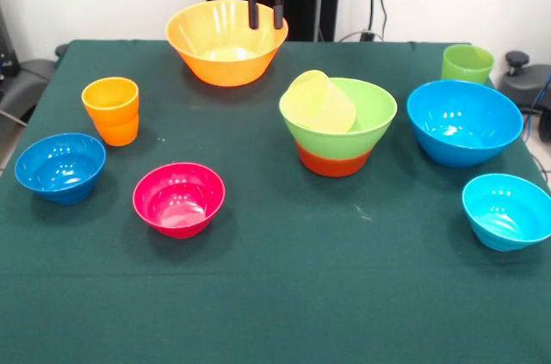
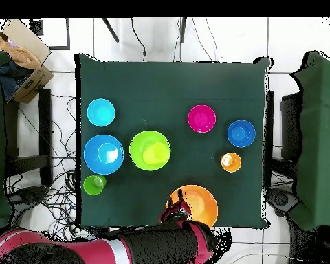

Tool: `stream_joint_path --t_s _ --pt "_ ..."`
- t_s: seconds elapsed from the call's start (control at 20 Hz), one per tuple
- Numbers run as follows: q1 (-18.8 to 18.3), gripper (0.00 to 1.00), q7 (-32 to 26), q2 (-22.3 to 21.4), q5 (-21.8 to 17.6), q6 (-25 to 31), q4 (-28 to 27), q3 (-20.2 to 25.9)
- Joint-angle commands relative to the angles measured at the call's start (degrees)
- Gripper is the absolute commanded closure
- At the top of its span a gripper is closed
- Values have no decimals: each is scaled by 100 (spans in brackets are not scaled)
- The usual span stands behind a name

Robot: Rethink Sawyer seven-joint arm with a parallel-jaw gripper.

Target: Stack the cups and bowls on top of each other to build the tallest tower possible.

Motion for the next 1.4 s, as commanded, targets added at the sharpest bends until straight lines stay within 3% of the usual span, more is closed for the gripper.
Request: stream_joint_path --t_s 0.05,0.45,0.65,0.95,1.25,1.4 --pt "150 0 -329 141 329 433 -143 492" --pt "310 0 -330 186 488 379 -17 543" --pt "277 0 -94 80 139 273 54 704" --pt "150 0 -73 131 21 87 36 858" --pt "159 0 -229 270 416 74 23 788" --pt "158 0 -228 306 425 34 -4 855"
